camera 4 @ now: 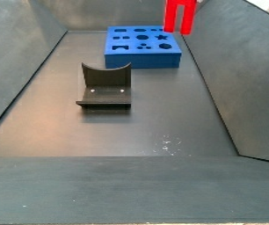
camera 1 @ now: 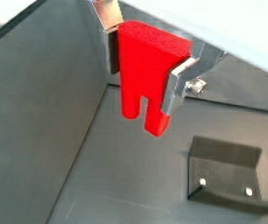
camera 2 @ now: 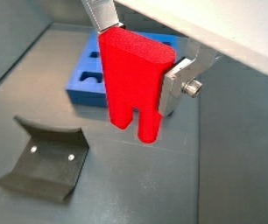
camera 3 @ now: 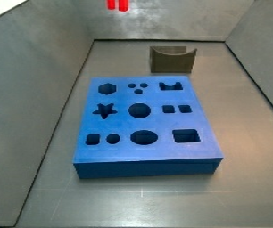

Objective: Pick up the square-circle object. Move up. Rotate the square-circle object. Move to above the board. Insert the square-circle object.
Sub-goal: Rotate the square-circle object.

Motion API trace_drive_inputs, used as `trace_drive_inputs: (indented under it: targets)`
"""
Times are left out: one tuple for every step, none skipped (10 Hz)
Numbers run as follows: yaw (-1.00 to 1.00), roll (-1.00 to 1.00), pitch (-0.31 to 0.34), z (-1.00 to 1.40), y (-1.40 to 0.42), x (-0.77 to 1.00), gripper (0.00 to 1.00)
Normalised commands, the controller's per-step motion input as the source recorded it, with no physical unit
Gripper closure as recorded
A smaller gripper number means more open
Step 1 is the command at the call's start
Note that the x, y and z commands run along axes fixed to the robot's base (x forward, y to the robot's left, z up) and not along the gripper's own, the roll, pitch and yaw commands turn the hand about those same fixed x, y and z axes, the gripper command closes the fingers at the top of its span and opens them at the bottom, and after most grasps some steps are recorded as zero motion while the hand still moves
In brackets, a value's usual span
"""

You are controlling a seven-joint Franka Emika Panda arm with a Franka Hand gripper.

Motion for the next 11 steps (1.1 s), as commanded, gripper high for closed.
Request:
trace_drive_inputs:
  targets:
    - [-1.0, -0.01, 0.013, 0.0, 0.04, 0.06, 1.0]
    - [-1.0, -0.01, 0.014, -0.01, 0.03, 0.06, 1.0]
    - [-1.0, -0.01, 0.015, -0.01, 0.03, 0.05, 1.0]
    - [-1.0, -0.01, 0.016, -0.01, 0.03, 0.05, 1.0]
    - [-1.0, -0.01, 0.017, -0.01, 0.03, 0.05, 1.0]
    - [-1.0, -0.01, 0.018, -0.01, 0.03, 0.05, 1.0]
    - [-1.0, -0.01, 0.019, -0.01, 0.03, 0.05, 1.0]
    - [-1.0, -0.01, 0.02, -0.02, 0.03, 0.05, 1.0]
    - [-1.0, -0.01, 0.022, -0.02, 0.03, 0.04, 1.0]
    - [-1.0, -0.01, 0.023, -0.02, 0.03, 0.04, 1.0]
    - [-1.0, -0.01, 0.024, -0.02, 0.03, 0.04, 1.0]
